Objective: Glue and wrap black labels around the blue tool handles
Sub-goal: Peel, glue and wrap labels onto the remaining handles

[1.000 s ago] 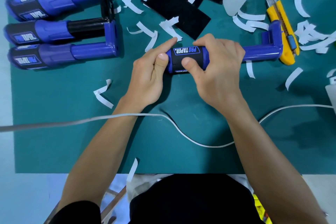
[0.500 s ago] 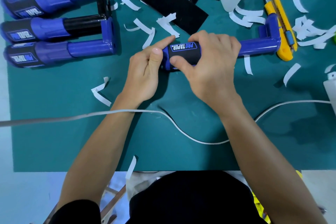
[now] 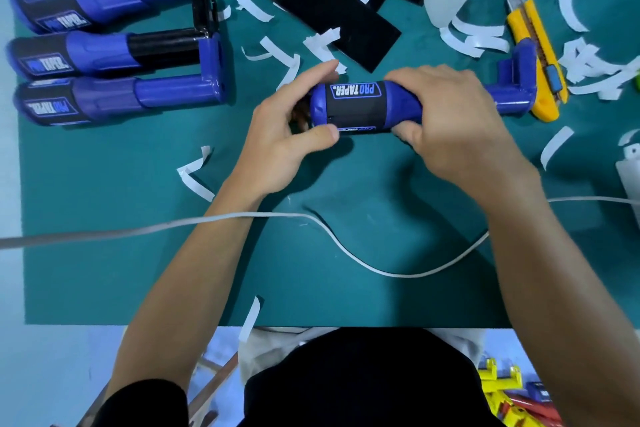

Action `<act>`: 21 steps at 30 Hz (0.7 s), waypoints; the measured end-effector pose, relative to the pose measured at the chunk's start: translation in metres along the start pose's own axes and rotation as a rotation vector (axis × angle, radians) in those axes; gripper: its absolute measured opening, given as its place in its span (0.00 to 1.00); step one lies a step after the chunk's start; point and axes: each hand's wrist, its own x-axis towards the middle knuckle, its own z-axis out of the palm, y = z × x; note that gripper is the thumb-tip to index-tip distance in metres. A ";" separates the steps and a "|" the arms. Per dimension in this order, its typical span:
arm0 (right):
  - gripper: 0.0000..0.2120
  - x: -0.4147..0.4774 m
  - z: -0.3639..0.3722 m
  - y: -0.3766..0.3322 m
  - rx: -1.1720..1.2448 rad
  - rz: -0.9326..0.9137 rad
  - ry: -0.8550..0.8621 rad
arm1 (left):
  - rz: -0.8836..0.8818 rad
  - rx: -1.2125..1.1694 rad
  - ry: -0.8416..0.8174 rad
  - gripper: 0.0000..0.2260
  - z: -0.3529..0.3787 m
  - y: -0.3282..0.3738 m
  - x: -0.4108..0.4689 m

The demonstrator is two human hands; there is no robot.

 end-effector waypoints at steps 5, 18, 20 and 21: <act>0.17 -0.019 -0.002 -0.026 0.094 0.038 0.123 | -0.028 -0.354 -0.031 0.34 0.003 0.003 0.007; 0.14 0.004 0.027 -0.042 0.893 0.193 -0.072 | -0.183 -0.506 0.033 0.31 0.004 0.010 0.019; 0.13 0.006 0.029 -0.041 0.925 0.173 -0.078 | -0.191 -0.492 0.049 0.31 0.002 0.011 0.020; 0.13 0.006 0.030 -0.040 0.927 0.160 -0.083 | -0.191 -0.486 0.054 0.31 0.002 0.012 0.020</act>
